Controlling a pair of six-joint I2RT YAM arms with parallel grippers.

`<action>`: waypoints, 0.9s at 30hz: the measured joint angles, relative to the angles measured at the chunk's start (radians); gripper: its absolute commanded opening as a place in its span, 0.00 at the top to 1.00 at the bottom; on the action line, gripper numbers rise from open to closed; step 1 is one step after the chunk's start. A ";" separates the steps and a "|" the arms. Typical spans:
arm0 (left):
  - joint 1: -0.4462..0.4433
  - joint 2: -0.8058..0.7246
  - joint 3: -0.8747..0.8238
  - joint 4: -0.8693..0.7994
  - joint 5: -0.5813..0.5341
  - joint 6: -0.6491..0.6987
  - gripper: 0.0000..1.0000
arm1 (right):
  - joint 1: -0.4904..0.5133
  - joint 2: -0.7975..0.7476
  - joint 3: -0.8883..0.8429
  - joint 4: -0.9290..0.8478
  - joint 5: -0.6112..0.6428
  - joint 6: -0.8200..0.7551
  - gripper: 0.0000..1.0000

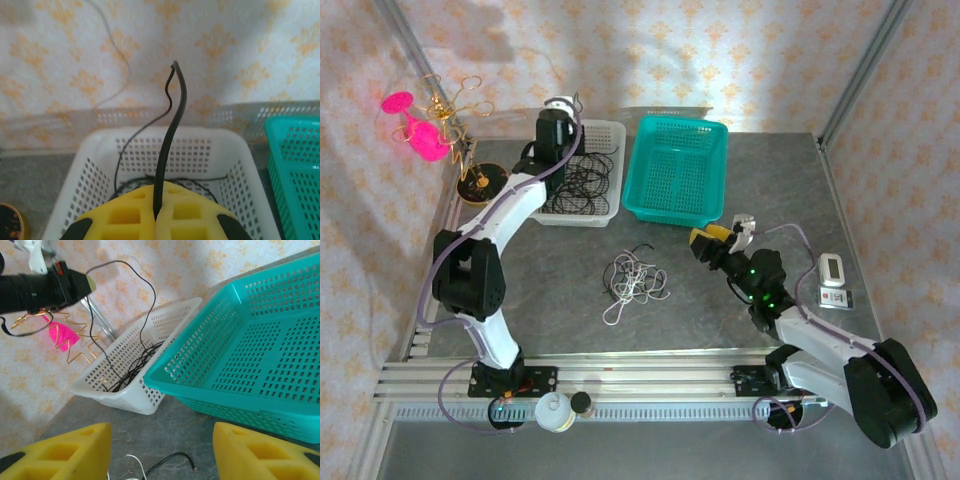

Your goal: Untangle the cables

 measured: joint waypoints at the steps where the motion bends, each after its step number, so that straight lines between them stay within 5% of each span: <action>1: 0.000 0.015 -0.014 0.004 0.011 -0.012 1.00 | 0.000 0.005 -0.002 0.004 0.005 0.000 0.45; 10: 0.000 0.214 -0.051 -0.010 0.066 -0.089 1.00 | 0.002 0.031 -0.010 0.014 0.040 -0.001 0.45; 14: 0.000 0.224 -0.074 -0.013 0.087 -0.107 0.69 | 0.003 0.047 -0.010 0.026 0.045 -0.001 0.45; 20: 0.000 0.248 -0.048 -0.016 0.117 -0.125 0.66 | 0.011 0.071 -0.010 0.027 0.050 -0.008 0.46; 24: 0.000 0.244 -0.049 -0.024 0.144 -0.131 0.46 | 0.011 0.095 -0.010 0.035 0.050 -0.008 0.47; 27: 0.000 0.222 -0.050 -0.039 0.157 -0.134 0.40 | 0.016 0.116 -0.010 0.047 0.049 -0.011 0.47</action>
